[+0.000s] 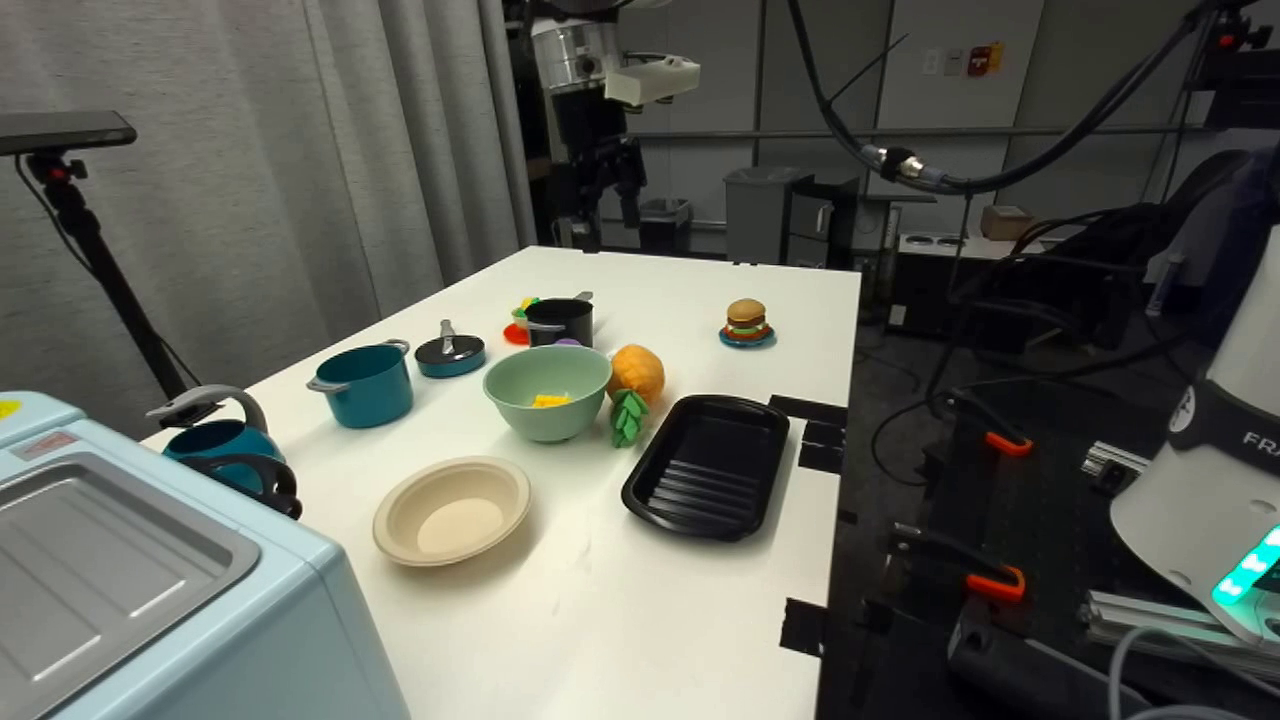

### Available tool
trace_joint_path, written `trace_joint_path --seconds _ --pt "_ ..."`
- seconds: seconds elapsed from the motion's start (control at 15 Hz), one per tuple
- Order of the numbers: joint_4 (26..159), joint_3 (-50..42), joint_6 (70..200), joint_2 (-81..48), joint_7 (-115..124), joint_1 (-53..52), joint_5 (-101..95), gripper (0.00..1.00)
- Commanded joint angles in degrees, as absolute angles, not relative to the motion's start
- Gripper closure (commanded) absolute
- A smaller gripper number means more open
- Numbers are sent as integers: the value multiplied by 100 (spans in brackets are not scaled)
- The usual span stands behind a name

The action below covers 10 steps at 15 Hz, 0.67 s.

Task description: Pick the bowl of potato fries and pour them onto the plate

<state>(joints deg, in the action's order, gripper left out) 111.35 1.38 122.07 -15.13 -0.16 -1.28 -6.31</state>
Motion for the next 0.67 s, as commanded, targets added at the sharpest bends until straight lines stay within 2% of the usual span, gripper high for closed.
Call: trace_joint_path --seconds 0.0,0.6 --pt "10413 117 12129 -2278 -8 -172 -623 0" --pt "9147 157 11980 -3604 -13 -272 -503 0"
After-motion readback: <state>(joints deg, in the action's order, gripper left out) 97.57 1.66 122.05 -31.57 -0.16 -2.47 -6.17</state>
